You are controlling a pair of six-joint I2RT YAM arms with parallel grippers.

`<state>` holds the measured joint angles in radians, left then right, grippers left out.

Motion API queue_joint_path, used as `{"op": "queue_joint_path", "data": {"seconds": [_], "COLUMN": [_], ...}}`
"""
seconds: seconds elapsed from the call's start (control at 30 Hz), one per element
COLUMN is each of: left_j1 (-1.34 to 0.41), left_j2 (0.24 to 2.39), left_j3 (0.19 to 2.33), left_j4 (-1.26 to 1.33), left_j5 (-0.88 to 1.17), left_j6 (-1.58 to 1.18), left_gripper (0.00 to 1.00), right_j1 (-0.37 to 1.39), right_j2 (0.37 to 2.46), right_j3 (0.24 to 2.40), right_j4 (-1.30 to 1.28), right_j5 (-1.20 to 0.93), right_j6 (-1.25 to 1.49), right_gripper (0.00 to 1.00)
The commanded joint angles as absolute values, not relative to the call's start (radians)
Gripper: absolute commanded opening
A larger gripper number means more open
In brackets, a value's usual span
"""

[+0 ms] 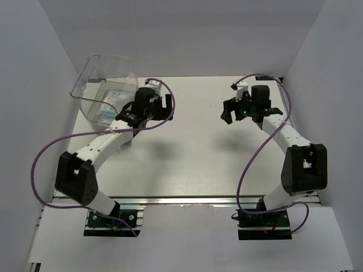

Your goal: Organize the makeup

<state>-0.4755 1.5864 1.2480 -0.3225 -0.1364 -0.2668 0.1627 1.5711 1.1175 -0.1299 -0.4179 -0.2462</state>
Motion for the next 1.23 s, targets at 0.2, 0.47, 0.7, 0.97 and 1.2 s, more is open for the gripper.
{"op": "queue_joint_path", "data": {"seconds": [0.2,0.47,0.7,0.97,1.2], "left_j1": [-0.499,-0.500,-0.500,-0.500,-0.500], "left_j2": [1.296,1.174,1.086,1.046,1.040], "left_j3": [1.059,1.014,0.970,0.969,0.950], "left_j4": [-0.100,-0.156,-0.166,-0.192,-0.153], "left_j5": [0.040,0.014,-0.035,-0.054,-0.061], "left_j6": [-0.428,-0.410,-0.434,-0.425,-0.437], "left_gripper": [0.98,0.98,0.98,0.98,0.98], "right_j1": [0.140,0.140,0.140,0.141,0.140], "right_j2": [1.421,1.376,1.299,1.215,1.152], "right_j3": [1.215,1.201,1.129,1.025,0.947], "right_j4": [-0.166,-0.158,-0.196,-0.176,-0.135], "right_j5": [-0.379,-0.228,-0.126,-0.137,-0.135], "right_j6": [-0.256,-0.147,-0.167,-0.176,-0.221], "right_gripper": [0.90,0.89,0.89,0.89,0.90]}}
